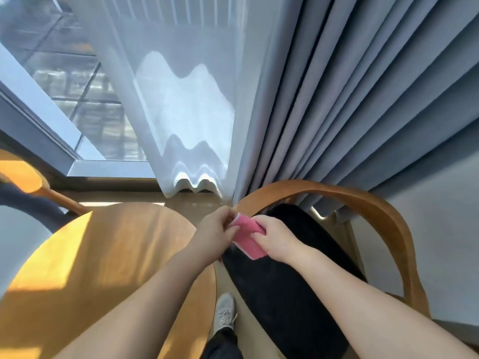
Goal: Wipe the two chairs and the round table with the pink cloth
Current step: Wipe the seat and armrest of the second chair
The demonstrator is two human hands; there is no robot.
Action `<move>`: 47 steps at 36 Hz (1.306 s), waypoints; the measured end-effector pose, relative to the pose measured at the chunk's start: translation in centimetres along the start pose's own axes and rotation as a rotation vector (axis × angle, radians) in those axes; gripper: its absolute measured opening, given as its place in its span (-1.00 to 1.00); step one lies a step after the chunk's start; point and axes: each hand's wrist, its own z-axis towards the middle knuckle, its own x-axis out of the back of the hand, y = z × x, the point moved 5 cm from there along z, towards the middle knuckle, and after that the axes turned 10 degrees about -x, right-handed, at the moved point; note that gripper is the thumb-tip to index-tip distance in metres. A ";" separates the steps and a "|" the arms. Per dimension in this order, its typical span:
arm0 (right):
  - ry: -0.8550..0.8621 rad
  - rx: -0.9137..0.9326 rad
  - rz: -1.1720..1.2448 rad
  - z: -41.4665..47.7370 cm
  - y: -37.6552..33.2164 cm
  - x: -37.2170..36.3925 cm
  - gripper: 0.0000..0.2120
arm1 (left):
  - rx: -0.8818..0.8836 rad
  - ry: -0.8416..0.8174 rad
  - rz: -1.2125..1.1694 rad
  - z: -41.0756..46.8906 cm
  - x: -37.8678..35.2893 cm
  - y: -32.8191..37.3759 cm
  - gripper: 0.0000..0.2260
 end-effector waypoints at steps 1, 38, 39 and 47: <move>-0.007 -0.003 0.015 1.0 -0.2 0.0 -0.86 | 0.006 0.004 -0.005 0.7 0.3 -0.4 -0.89; -0.057 0.851 -1.128 18.1 4.1 -8.9 -0.45 | 0.295 0.161 0.149 3.4 -0.3 -15.0 -0.78; -0.052 0.860 -1.117 18.2 4.0 -9.2 -0.46 | 0.292 0.167 0.158 3.5 -0.3 -15.1 -0.78; 0.044 0.902 -1.036 19.3 4.1 -9.3 -0.48 | 0.264 0.114 0.303 4.9 -2.4 -15.3 -0.79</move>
